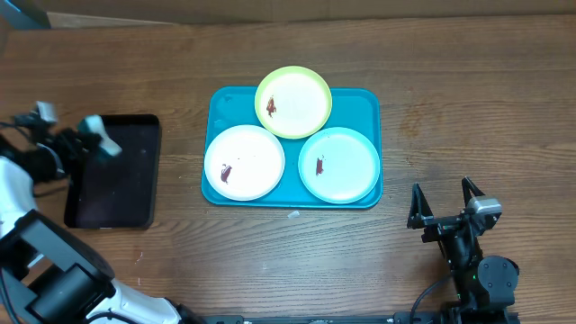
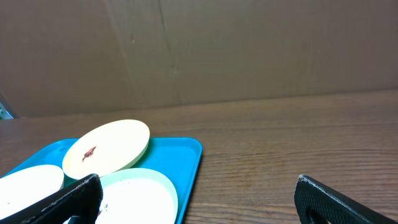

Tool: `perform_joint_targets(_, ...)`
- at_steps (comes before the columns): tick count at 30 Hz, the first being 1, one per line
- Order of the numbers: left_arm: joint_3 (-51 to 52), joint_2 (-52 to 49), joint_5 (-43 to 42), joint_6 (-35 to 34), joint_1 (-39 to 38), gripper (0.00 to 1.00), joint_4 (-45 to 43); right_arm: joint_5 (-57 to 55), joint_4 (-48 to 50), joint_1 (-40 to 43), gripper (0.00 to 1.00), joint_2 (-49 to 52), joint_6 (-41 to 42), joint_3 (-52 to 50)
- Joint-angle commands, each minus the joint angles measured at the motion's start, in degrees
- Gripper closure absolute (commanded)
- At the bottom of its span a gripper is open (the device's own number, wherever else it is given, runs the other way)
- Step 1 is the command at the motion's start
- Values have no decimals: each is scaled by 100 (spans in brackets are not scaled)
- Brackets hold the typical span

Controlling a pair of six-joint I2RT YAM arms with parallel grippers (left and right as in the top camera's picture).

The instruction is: Clean dirty plates on tray and stack at the side

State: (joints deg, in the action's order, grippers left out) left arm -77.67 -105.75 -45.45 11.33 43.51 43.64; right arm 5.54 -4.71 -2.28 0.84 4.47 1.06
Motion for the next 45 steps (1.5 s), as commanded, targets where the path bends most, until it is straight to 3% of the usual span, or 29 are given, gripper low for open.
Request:
perform_joint_targets(1, 476, 114, 168, -70, -94, 96, -380, -37, 31, 22, 0, -68, 20, -61)
perform_joint_targets(5, 107, 153, -52, -568, -24, 96, -345, -37, 28, 22, 0, -68, 20, -61)
perform_joint_targets(11, -1421, 164, -1537, -632, 122, 96, 267, -37, 28, 22, 0, -68, 22, -61)
perform_joint_targets(16, -2173, 164, -1506, -833, 76, 96, 575, -37, 28, 22, 0, -68, 20, -61)
perform_joint_targets(19, -2105, 149, -675, -638, 28, 96, 916, -37, 28, 22, 0, -68, 20, -61)
perform_joint_targets(23, -1405, 136, 1102, -522, -186, 96, 1005, -37, 28, 22, 0, -68, 22, -61)
perform_joint_targets(26, -516, 111, 1276, -345, -315, 96, 586, -37, 28, 22, 0, -68, 20, -61)
perform_joint_targets(31, 153, 109, 765, -345, -343, 96, -46, -37, 31, 22, 0, -68, 20, -61)
perform_joint_targets(38, -1464, 162, -1095, -455, 63, 96, 702, -37, 28, 22, 0, -68, 20, -61)
perform_joint_targets(45, -2618, 164, -1215, -339, 201, 96, 1381, -37, 28, 22, 0, -68, 20, -61)
